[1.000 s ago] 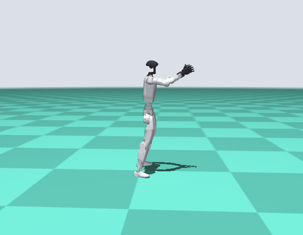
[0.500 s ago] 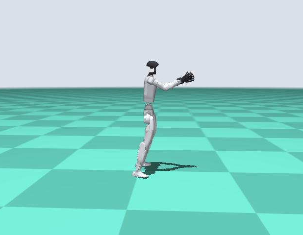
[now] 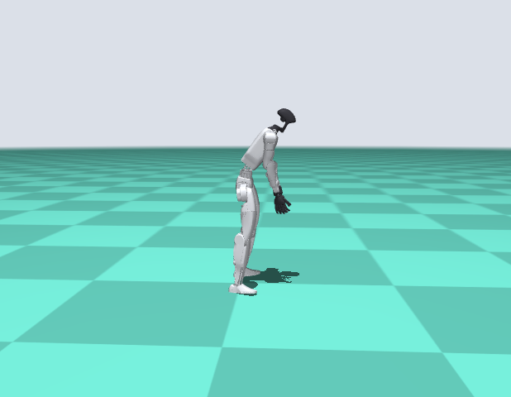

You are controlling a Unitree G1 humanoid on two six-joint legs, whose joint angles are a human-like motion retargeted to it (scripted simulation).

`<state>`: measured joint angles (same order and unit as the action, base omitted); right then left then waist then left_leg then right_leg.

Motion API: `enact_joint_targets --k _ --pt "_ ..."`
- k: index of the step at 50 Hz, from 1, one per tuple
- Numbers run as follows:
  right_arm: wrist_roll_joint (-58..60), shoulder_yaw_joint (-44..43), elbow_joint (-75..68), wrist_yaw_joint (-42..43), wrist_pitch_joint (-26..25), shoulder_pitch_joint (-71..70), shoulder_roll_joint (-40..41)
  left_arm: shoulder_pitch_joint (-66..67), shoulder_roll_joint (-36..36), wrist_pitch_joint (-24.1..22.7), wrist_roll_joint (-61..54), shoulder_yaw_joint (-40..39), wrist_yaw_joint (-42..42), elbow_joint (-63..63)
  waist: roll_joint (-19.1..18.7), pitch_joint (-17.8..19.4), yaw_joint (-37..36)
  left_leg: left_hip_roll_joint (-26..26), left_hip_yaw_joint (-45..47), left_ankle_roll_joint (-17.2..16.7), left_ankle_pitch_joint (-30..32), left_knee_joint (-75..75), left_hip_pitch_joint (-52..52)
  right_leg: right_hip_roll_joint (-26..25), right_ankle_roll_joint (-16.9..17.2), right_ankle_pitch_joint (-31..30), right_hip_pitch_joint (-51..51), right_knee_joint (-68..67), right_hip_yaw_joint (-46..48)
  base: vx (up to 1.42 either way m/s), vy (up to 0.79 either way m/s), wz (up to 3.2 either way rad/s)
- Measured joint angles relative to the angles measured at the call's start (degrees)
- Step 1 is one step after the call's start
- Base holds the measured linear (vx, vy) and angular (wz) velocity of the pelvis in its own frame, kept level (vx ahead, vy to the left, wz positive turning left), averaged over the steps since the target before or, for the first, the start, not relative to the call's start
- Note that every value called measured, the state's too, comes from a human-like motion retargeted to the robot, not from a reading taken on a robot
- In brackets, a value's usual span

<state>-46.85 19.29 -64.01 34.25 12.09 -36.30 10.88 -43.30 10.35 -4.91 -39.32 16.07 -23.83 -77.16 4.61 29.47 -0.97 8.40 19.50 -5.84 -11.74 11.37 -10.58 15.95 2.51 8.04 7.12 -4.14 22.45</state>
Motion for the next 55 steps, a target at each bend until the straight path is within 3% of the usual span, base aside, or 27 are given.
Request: enact_joint_targets --k 5,10,16,26,30,34,38,43,50,55 --pt "-0.88 0.80 -1.50 -0.25 1.17 5.88 1.88 4.31 0.05 0.18 0.94 1.31 1.05 -2.59 -0.09 0.32 -0.58 -0.56 -1.02 -1.47 2.69 -3.60 -4.19 -0.21 0.42 -0.99 4.74 0.53 1.06 -0.13 -0.01 0.22" --pt "-5.32 -2.16 -5.42 0.35 -1.55 0.24 1.61 -1.02 -0.75 2.73 -1.10 3.04 -1.10 -5.69 0.24 0.32 -1.07 -2.64 -1.23 -0.42 7.14 -11.77 -0.98 0.04 0.95 -1.89 3.98 2.16 1.61 -0.05 0.00 0.06" --pt "-11.20 -3.99 -6.91 1.73 -4.20 -24.38 -3.80 -22.44 -5.30 3.78 -6.39 8.65 -4.90 -4.65 0.53 -1.18 -0.09 -2.54 -1.21 -0.33 6.24 -11.04 4.84 0.12 1.64 -1.37 -2.46 2.26 2.28 0.00 0.00 0.00" --pt "-11.20 4.30 -1.00 5.73 -3.43 -60.37 -18.42 -56.79 -16.12 1.06 -14.93 18.05 -4.65 3.72 -1.74 -17.76 -0.09 -0.17 -1.78 -2.98 1.40 -1.55 3.36 -0.11 2.39 1.21 -4.70 0.19 2.68 0.07 0.01 0.00" --pt "-14.93 7.54 -3.89 6.56 -3.62 -69.36 -20.29 -64.74 -18.71 2.54 -17.13 21.91 -4.66 2.38 -2.22 -21.33 0.03 -0.05 -2.26 -3.33 0.55 0.10 2.75 -0.20 2.12 1.86 -5.71 1.23 3.11 0.03 0.00 0.03" --pt "-16.71 8.76 -5.93 6.06 -3.79 -72.78 -20.55 -67.49 -19.41 3.43 -18.22 23.60 -3.56 1.10 -2.32 -22.48 -0.37 0.06 -2.45 -3.52 -0.39 1.42 2.82 -0.32 2.01 2.10 -6.98 2.36 3.23 0.00 0.00 0.00" --pt "-15.89 8.71 -5.91 5.63 -3.91 -70.13 -19.18 -64.00 -19.24 3.55 -17.86 22.38 -2.69 1.88 -2.39 -21.92 -0.84 0.30 -2.11 -3.00 -1.30 2.26 3.53 -0.32 1.79 2.42 -7.62 2.16 2.67 -0.03 -0.01 -0.06" --pt "-11.68 6.42 -1.63 4.40 -2.38 -57.12 -12.94 -49.14 -19.83 2.73 -12.20 18.48 -1.79 6.82 -1.22 -18.73 0.17 0.51 -0.78 -1.41 -2.21 2.41 5.59 -0.07 1.53 3.27 -7.92 0.39 0.95 -0.10 -0.02 -0.20" --pt "-5.72 -0.57 3.42 0.31 -1.42 -24.98 -6.58 -20.40 -9.58 3.07 1.43 6.16 -1.16 9.47 -1.71 -11.35 -1.90 0.64 1.12 0.98 -3.36 2.64 5.88 0.11 0.99 3.84 -6.64 -0.56 -1.06 -0.13 0.00 -0.14" --pt "-4.10 -2.69 -4.76 1.56 -0.79 -12.18 -1.09 -6.79 -3.94 2.96 1.42 2.83 -0.79 2.92 -2.08 -2.21 0.34 1.08 3.17 1.80 -4.43 2.24 4.65 -0.05 0.37 5.11 -4.33 -0.47 -1.79 -0.19 0.01 -0.16"
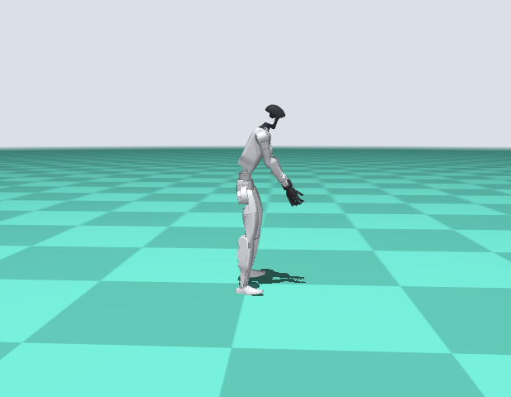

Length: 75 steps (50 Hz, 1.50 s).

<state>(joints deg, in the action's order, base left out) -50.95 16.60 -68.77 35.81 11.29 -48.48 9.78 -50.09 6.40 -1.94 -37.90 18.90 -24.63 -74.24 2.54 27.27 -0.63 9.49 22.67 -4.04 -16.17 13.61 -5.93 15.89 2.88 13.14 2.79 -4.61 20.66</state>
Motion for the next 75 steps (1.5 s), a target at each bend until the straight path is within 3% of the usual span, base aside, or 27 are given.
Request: enact_joint_targets --k 5,10,15,20,23,27,30,35,39,42,44,47,54,60,65,72,75 --pt "0.48 1.29 -3.54 -1.65 0.19 9.85 2.33 9.01 2.96 -1.56 -0.73 -0.94 -0.08 -4.28 -0.93 2.49 2.61 -0.77 3.18 -1.03 1.17 -6.91 -4.01 -0.42 0.01 1.56 7.18 2.18 0.59 -0.22 0.00 -0.26" --pt "-0.17 5.99 -2.02 -2.77 1.57 15.55 2.89 13.54 3.64 -5.13 -3.53 1.47 -0.48 -5.13 -1.58 2.53 4.67 -1.55 6.80 -2.85 3.08 -14.55 -6.08 -1.46 1.66 2.19 11.18 7.24 2.65 -0.17 -0.05 -0.28" --pt "0.18 7.66 -3.52 -2.00 1.81 15.02 3.29 13.33 3.59 -7.19 -6.17 3.44 -0.86 -6.69 -1.82 2.53 5.96 -1.37 9.24 -4.64 4.84 -18.40 -5.20 -2.57 3.28 2.08 11.76 9.58 3.31 -0.06 -0.10 -0.25" --pt "2.63 4.34 -6.76 -1.04 -1.20 7.50 2.34 6.70 3.01 -5.29 -6.12 3.14 -0.43 -9.64 -1.15 1.96 7.25 -0.54 10.13 -4.91 4.89 -17.09 -0.33 -2.96 3.38 1.10 7.21 9.41 2.71 0.07 -0.13 -0.19" --pt "0.93 1.77 -7.50 -0.51 -3.66 -0.09 0.14 -1.33 2.17 -3.05 -8.87 3.16 -1.93 -10.75 -0.49 -1.55 8.38 0.26 10.04 -4.45 4.15 -13.96 2.22 -2.74 3.31 0.44 4.30 8.15 2.20 0.15 -0.13 -0.16" --pt "-2.46 2.55 -5.12 1.22 -5.04 -11.10 -5.38 -13.81 0.54 -0.43 -12.96 7.06 -5.29 -9.43 -1.00 -11.84 10.08 1.50 9.31 -3.64 3.75 -9.47 3.33 -2.49 3.61 -0.36 2.69 5.64 1.53 0.18 -0.12 -0.13" --pt "-3.39 5.17 -1.82 3.31 -6.02 -23.93 -11.17 -26.85 -2.54 -0.20 -17.57 9.90 -7.10 -6.06 -1.61 -17.08 10.73 2.48 8.50 -2.56 3.67 -6.36 3.69 -2.57 3.81 -0.77 1.85 3.99 0.91 0.16 -0.10 -0.15" --pt "-4.40 11.44 -0.28 4.73 -7.57 -49.10 -20.38 -50.98 -9.47 0.58 -21.57 13.54 -8.09 -2.36 -3.09 -19.24 11.01 4.57 6.96 -1.44 3.44 -2.05 4.75 -3.50 4.25 0.00 0.11 1.26 -0.01 0.15 -0.09 -0.13" --pt "-8.17 16.23 -4.77 4.95 -8.84 -64.65 -23.01 -64.73 -13.28 2.18 -25.78 16.89 -8.21 -4.29 -3.76 -19.87 11.70 5.76 6.23 -0.89 3.70 -1.08 6.18 -4.51 4.51 1.40 -1.23 -0.04 -0.56 0.15 -0.08 -0.11" --pt "-3.08 20.17 -10.40 5.99 -11.67 -71.99 -23.53 -69.86 -15.01 3.02 -26.17 19.15 -7.42 -5.87 -4.13 -21.05 12.31 6.24 6.00 -0.94 3.99 -1.35 7.29 -5.12 4.82 2.36 -2.20 -0.27 -0.68 0.15 -0.06 -0.06" --pt "-9.47 18.13 -10.27 4.35 -10.34 -74.23 -22.81 -71.73 -15.86 3.49 -27.77 19.65 -6.87 -6.32 -4.61 -21.57 12.54 6.48 5.92 -0.97 4.27 -1.59 7.84 -5.52 4.88 2.72 -2.80 -0.02 -0.73 0.12 -0.05 -0.04" --pt "-9.08 18.15 -11.17 3.85 -10.55 -75.11 -22.60 -71.95 -16.45 4.00 -27.24 20.46 -5.91 -6.41 -4.83 -22.32 12.70 6.67 5.85 -0.97 4.49 -1.79 8.50 -5.83 5.01 3.04 -3.53 0.19 -0.77 0.09 -0.03 -0.01" --pt "-9.71 16.38 -7.77 2.79 -8.98 -66.97 -21.21 -64.37 -15.13 3.22 -26.11 18.60 -5.36 -4.33 -5.04 -21.42 12.39 6.75 5.21 -0.35 4.74 -1.44 8.90 -5.82 4.77 2.88 -4.19 -0.29 -0.75 0.01 0.00 0.00" --pt "-4.62 14.53 -0.02 1.76 -5.55 -46.34 -18.17 -43.32 -12.16 -1.73 -20.92 14.48 -4.06 3.66 -4.87 -18.99 12.15 6.18 4.39 0.27 4.88 -1.24 8.05 -5.17 3.88 2.61 -3.55 -1.00 -0.52 -0.05 0.02 0.05" --pt "1.16 9.17 3.85 0.68 -4.17 -25.91 -10.57 -23.08 -8.97 -2.54 -14.03 7.80 -3.09 6.09 -2.67 -12.81 12.57 5.43 4.27 0.71 5.18 -1.54 6.46 -4.43 2.62 2.22 -1.66 -1.34 -0.64 -0.13 0.03 0.02" --pt "8.62 5.90 -2.49 1.30 -3.72 -5.06 -1.47 -2.84 -1.26 -3.19 -8.54 -1.28 -1.74 -0.20 0.95 -0.75 8.58 3.61 5.11 0.22 7.35 -5.63 3.14 -3.52 1.94 -0.78 2.24 1.05 0.35 -0.15 0.03 0.15" --pt "8.64 2.91 -6.67 0.31 -3.21 1.13 2.30 2.90 0.70 -3.01 -5.83 -3.57 -0.42 -4.79 1.92 1.34 6.47 2.49 5.38 0.01 9.15 -8.96 0.70 -3.51 1.70 -3.05 4.32 4.19 1.39 -0.11 0.04 0.34"
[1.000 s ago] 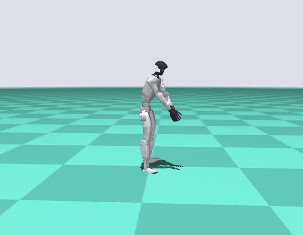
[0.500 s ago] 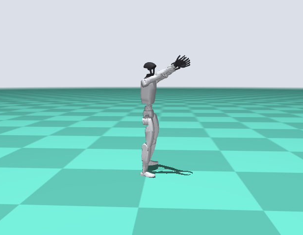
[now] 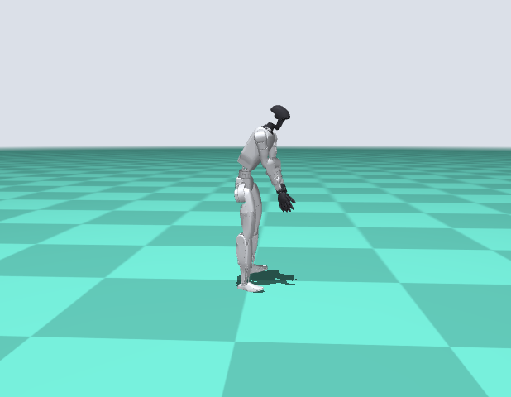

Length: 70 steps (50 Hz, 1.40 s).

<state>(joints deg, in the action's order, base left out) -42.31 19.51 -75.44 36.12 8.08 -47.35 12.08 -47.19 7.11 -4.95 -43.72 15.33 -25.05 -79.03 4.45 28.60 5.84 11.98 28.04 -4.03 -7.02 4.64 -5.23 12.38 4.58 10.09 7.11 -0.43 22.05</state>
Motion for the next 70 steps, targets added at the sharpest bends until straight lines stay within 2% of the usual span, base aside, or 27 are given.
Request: enact_joint_targets --k 7,12,16,18,20,23,26,30,36,43,45,47,49,51,55,57,60,63,67,70 --pt "1.97 -3.60 -4.70 -0.73 0.37 6.55 3.69 6.21 1.42 -0.89 3.55 -3.46 2.10 -5.23 -0.62 0.62 -4.34 -1.86 -1.44 -1.28 4.05 -7.00 -1.99 -0.47 1.98 -3.67 0.45 5.35 3.93 -0.01 0.07 0.43" --pt "-0.92 -6.79 -6.37 -0.94 -0.98 0.98 2.52 0.72 0.23 2.33 3.90 -3.69 2.83 -6.30 -1.71 -1.09 -5.99 -2.50 -5.12 -0.99 3.64 -6.66 -0.38 0.27 2.55 -3.24 -4.10 5.03 8.02 0.11 0.10 0.66" --pt "-4.14 -8.38 -5.74 0.05 -3.62 -9.44 -1.60 -9.70 -1.16 6.24 0.69 -0.22 0.01 -5.53 -3.04 -7.35 -7.25 -2.66 -8.67 -0.66 1.72 -3.91 0.18 1.72 1.80 -1.17 -7.04 1.13 11.48 0.18 0.11 0.79" --pt "-5.36 -6.87 -4.08 1.45 -4.38 -16.53 -4.79 -16.58 -2.19 6.82 -2.45 2.58 -2.01 -3.66 -3.59 -11.18 -8.21 -2.56 -10.08 -0.79 0.53 -2.22 0.45 2.56 1.22 0.05 -8.03 -1.68 12.77 0.20 0.10 0.63" --pt "-5.30 -3.86 -1.72 2.79 -4.15 -22.74 -8.80 -22.90 -2.98 6.30 -4.99 4.98 -3.51 -0.97 -4.39 -16.50 -9.69 -2.28 -11.14 -1.56 -0.59 -0.51 0.73 3.23 0.70 1.05 -8.80 -4.47 13.70 0.21 0.10 0.44" --pt "-6.05 2.96 3.00 4.57 -4.23 -37.05 -15.07 -36.87 -7.16 4.88 -9.38 9.44 -4.57 3.75 -4.04 -18.79 -12.01 -1.66 -11.41 -2.76 -2.09 1.66 1.63 3.87 -0.55 2.15 -9.55 -7.75 13.68 0.19 0.07 0.08" --pt "-6.18 7.97 6.81 4.31 -3.54 -47.31 -18.47 -46.99 -11.88 3.07 -10.18 11.18 -4.70 6.18 -3.99 -23.78 -13.50 -1.31 -10.90 -3.91 -3.40 3.11 2.33 4.06 -1.16 2.94 -10.01 -8.74 13.16 0.20 0.06 -0.21" --pt "-8.80 11.54 7.80 4.68 -3.17 -61.11 -21.66 -61.09 -17.18 3.68 -11.13 16.22 -4.51 5.90 -2.77 -26.20 -16.48 -1.15 -9.30 -4.38 -4.58 3.95 3.60 3.77 -1.77 3.21 -10.95 -7.21 11.68 0.16 0.02 -0.40" --pt "-13.26 13.89 2.52 5.13 -3.51 -74.91 -23.91 -74.08 -19.42 4.98 -14.68 22.78 -2.80 2.35 -0.43 -26.47 -19.64 -1.54 -7.84 -3.57 -5.83 3.89 5.60 3.53 -1.35 3.04 -13.11 -4.19 10.73 0.12 0.00 -0.22" --pt "-14.30 12.81 0.77 3.60 -3.14 -72.98 -21.96 -71.33 -19.56 5.84 -13.64 22.59 -0.66 1.30 0.91 -26.10 -18.81 -1.89 -9.36 -3.35 -6.42 4.09 6.18 3.65 -1.29 3.48 -15.31 -3.74 12.68 0.06 -0.01 0.21" --pt "-14.72 11.60 1.40 3.36 -2.71 -68.89 -21.33 -67.63 -18.51 6.19 -12.52 21.22 -0.59 1.63 1.10 -25.49 -19.02 -1.91 -10.03 -3.34 -6.42 4.27 6.06 3.64 -1.45 3.58 -15.77 -3.85 13.37 0.00 -0.02 0.29" --pt "-13.76 10.47 2.50 0.55 -3.18 -62.59 -20.06 -61.58 -17.81 9.59 -2.43 22.99 3.92 1.38 1.07 -25.11 -19.11 -1.91 -10.69 -3.20 -6.42 4.54 5.78 3.62 -1.50 3.67 -16.03 -4.05 13.94 -0.03 -0.02 0.28" --pt "-14.80 6.70 3.46 2.89 -0.63 -55.88 -17.98 -55.18 -16.16 6.55 -7.80 17.82 0.35 3.33 1.22 -24.26 -18.82 -1.98 -11.35 -3.08 -6.13 4.62 5.26 3.61 -1.51 3.52 -16.05 -4.04 14.57 -0.06 -0.02 0.28" --pt "-14.26 3.70 4.81 2.55 0.52 -48.00 -15.85 -48.03 -14.40 6.71 -4.71 15.94 0.33 4.14 0.97 -22.77 -18.71 -2.03 -12.03 -2.81 -5.87 4.77 4.60 3.56 -1.56 3.37 -15.95 -4.02 15.15 -0.09 -0.01 0.28" --pt "-12.99 -2.18 6.63 1.68 1.99 -31.31 -11.68 -34.36 -9.12 7.74 2.35 11.83 -0.22 2.60 -0.11 -17.69 -18.39 -2.18 -13.31 -2.23 -5.05 4.76 2.84 3.41 -1.89 2.83 -15.17 -3.88 16.19 -0.12 0.00 0.27" --pt "-12.41 -4.28 5.74 1.40 1.47 -24.15 -10.89 -28.92 -5.03 8.57 4.78 9.22 -0.78 -0.08 -1.07 -13.88 -18.81 -2.25 -13.75 -1.81 -4.45 4.30 1.89 3.27 -2.44 2.45 -14.36 -3.76 16.47 -0.13 0.01 0.19" --pt "-10.26 -5.79 1.45 0.96 0.55 -13.81 -8.12 -18.68 -0.17 8.58 7.13 4.60 -1.03 -3.79 -2.77 -10.12 -17.30 -2.22 -13.75 -1.51 -3.43 2.84 0.85 3.07 -2.90 1.91 -12.57 -3.86 16.22 -0.11 0.02 0.01" --pt "-7.85 -7.34 -4.70 0.95 -1.08 -7.79 -4.49 -9.73 2.15 8.05 6.73 -0.12 -0.78 -6.06 -2.60 -6.50 -14.62 -2.21 -12.64 -1.01 -2.50 0.61 0.62 3.04 -3.21 1.66 -10.32 -4.22 14.92 -0.08 0.01 -0.27" --pt "-4.88 -8.08 -9.69 1.20 -0.82 -0.61 -0.62 -0.13 3.80 5.81 5.27 -4.83 -0.12 -7.67 -1.68 -6.05 -11.56 -2.23 -9.91 -1.06 -1.67 -1.92 1.25 3.11 -2.60 1.55 -7.58 -4.54 12.18 -0.01 -0.01 -0.55" --pt "-4.69 -7.97 -10.85 0.93 -0.31 2.39 1.40 2.83 3.68 4.80 4.09 -6.02 -0.08 -9.18 -0.64 -8.18 -9.82 -2.26 -7.50 -1.36 -1.90 -2.16 2.16 3.22 -1.61 1.50 -6.69 -4.22 10.00 0.07 -0.03 -0.67"
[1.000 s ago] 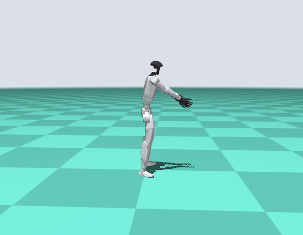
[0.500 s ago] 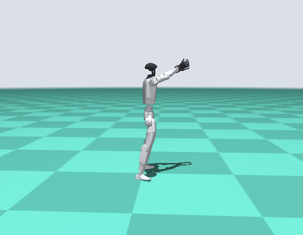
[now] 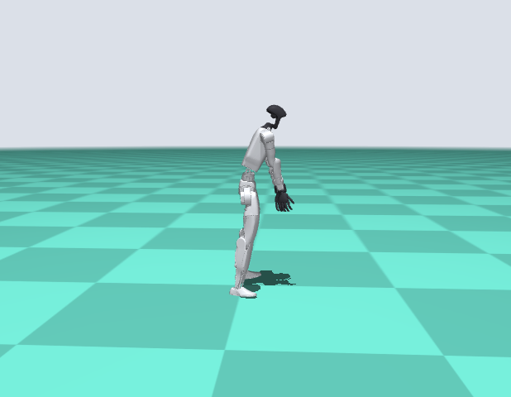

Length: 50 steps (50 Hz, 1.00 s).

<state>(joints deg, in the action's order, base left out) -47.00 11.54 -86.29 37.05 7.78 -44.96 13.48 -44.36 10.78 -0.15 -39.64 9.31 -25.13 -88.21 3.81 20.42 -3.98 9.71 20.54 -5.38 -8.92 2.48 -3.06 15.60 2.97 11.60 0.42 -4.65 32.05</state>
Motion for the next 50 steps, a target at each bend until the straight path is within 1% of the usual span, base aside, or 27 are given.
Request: enact_joint_targets --k 4,8,10,13,16,19,22,25,29,33,35,37,39,42,45,48,50 --pt "-0.81 -2.77 0.44 -1.22 -1.67 -2.29 -0.08 -4.02 -1.35 1.91 0.80 1.21 -0.53 -2.01 0.75 -5.86 2.20 0.18 2.89 -0.20 -1.40 2.19 1.44 0.20 1.26 0.03 -0.60 0.88 -2.40 0.12 -0.04 -0.63" --pt "-2.51 -5.23 4.59 -0.99 -3.07 -12.68 -3.73 -15.66 -3.87 4.31 0.59 6.43 -1.57 -0.17 0.59 -12.66 4.19 0.71 4.97 0.19 -3.30 5.71 3.21 0.36 2.01 0.29 -2.71 1.65 -3.97 0.14 -0.04 -0.47" --pt "-2.99 -2.98 8.37 0.08 -2.28 -19.23 -6.44 -22.60 -5.88 3.97 -1.75 11.13 -2.33 2.66 -0.11 -16.15 5.18 1.07 5.74 0.15 -3.97 7.14 4.34 0.33 2.53 0.37 -4.03 1.81 -4.46 0.15 -0.03 -0.34" --pt "-3.92 0.73 14.59 1.55 -0.93 -30.82 -11.05 -34.38 -9.93 1.76 -6.22 16.87 -2.94 7.71 -1.04 -19.80 6.40 1.39 6.66 0.89 -4.92 8.30 6.03 0.28 2.76 0.73 -5.72 1.99 -4.99 0.15 -0.02 -0.25" --pt "-4.53 5.17 18.18 3.00 -0.41 -43.37 -17.07 -46.72 -13.53 0.04 -9.64 22.13 -3.31 11.73 -2.24 -21.81 6.45 1.63 7.45 1.29 -5.50 8.30 7.75 0.03 2.94 0.95 -7.07 2.23 -5.36 0.14 -0.02 -0.19" --pt "-5.16 9.28 18.18 3.92 -0.55 -54.46 -21.35 -56.97 -16.41 -0.95 -12.48 26.40 -2.97 12.98 -3.18 -23.77 6.52 1.64 8.37 1.47 -5.71 7.44 9.19 -0.24 3.14 1.14 -7.82 2.72 -5.83 0.13 -0.01 -0.20" --pt "-6.94 12.49 15.86 4.70 -0.53 -63.73 -22.62 -64.94 -18.95 -0.91 -15.62 30.31 -2.14 11.29 -4.09 -25.22 7.54 1.53 9.28 1.66 -5.90 6.57 10.24 -0.44 3.27 1.38 -8.21 3.36 -6.39 0.11 -0.01 -0.21" --pt "-8.76 14.67 14.05 4.52 -0.70 -68.93 -24.07 -70.27 -19.38 -0.33 -17.71 32.77 -1.59 9.00 -4.82 -26.02 7.61 1.50 9.93 1.63 -6.03 6.13 10.88 -0.59 3.39 1.49 -8.47 3.83 -6.77 0.08 0.00 -0.16" --pt "-10.73 15.77 13.39 3.30 -0.78 -70.24 -25.34 -72.48 -18.56 0.63 -18.06 33.51 -1.28 7.57 -5.40 -25.77 7.77 1.60 10.63 1.55 -6.26 6.35 11.61 -0.64 3.28 1.67 -8.85 3.94 -7.39 0.01 0.00 -0.04" --pt "-9.16 14.56 15.02 2.62 -0.60 -66.36 -24.61 -69.24 -17.58 0.72 -16.94 31.78 -0.62 7.72 -5.81 -24.69 9.10 1.75 11.11 1.60 -6.51 6.93 12.33 -0.58 3.03 1.90 -9.25 3.63 -8.03 0.00 0.00 0.00" --pt "-6.55 12.49 17.33 2.45 -0.23 -61.79 -23.46 -65.52 -16.86 0.28 -15.44 29.71 -0.02 8.21 -6.00 -24.13 10.08 1.81 11.26 1.68 -6.63 7.14 12.63 -0.56 2.92 2.01 -9.39 3.45 -8.29 0.00 0.00 0.00" --pt "-2.31 9.40 21.64 1.88 -0.39 -53.01 -22.76 -58.97 -14.81 -0.58 -12.57 26.20 0.20 9.72 -6.29 -24.44 10.27 1.91 11.30 1.57 -6.64 7.22 12.71 -0.62 3.04 1.95 -9.37 3.30 -8.39 0.00 0.00 0.00" --pt "1.01 5.92 24.96 1.25 -0.73 -44.60 -20.52 -51.73 -13.20 -0.59 -9.16 22.88 0.48 11.14 -6.48 -23.57 11.32 1.91 11.42 1.81 -6.72 7.16 12.90 -0.67 2.85 2.03 -9.37 3.28 -8.67 -0.03 -0.01 -0.05" --pt "4.40 2.13 27.05 0.07 -1.39 -31.94 -16.10 -39.24 -10.78 0.01 -4.43 18.15 0.70 12.87 -6.63 -20.56 13.40 1.88 11.64 2.21 -6.72 6.90 13.30 -0.75 2.50 2.10 -9.39 3.22 -9.16 -0.08 -0.01 -0.10" --pt "5.15 0.58 24.52 -1.67 -1.93 -19.57 -12.02 -26.06 -7.63 1.31 -0.33 14.00 0.97 12.55 -6.56 -16.23 15.02 1.86 12.12 2.54 -6.47 6.67 13.28 -0.81 2.01 2.01 -8.66 2.91 -10.07 -0.12 -0.02 -0.17" --pt "5.45 0.87 18.42 -3.43 -2.38 -10.28 -8.07 -15.10 -5.40 2.22 2.52 11.48 1.14 9.93 -6.06 -10.33 16.51 1.71 13.19 2.66 -5.85 6.45 12.54 -0.73 1.62 1.79 -6.51 2.15 -11.71 -0.16 -0.02 -0.34" --pt "5.28 1.63 14.69 -4.18 -1.80 -5.21 -5.95 -9.10 -3.83 2.31 3.26 9.58 1.28 8.04 -5.59 -6.58 16.94 1.52 14.15 2.87 -5.33 6.21 11.64 -0.67 1.10 1.50 -4.37 1.60 -13.20 -0.19 -0.02 -0.47"
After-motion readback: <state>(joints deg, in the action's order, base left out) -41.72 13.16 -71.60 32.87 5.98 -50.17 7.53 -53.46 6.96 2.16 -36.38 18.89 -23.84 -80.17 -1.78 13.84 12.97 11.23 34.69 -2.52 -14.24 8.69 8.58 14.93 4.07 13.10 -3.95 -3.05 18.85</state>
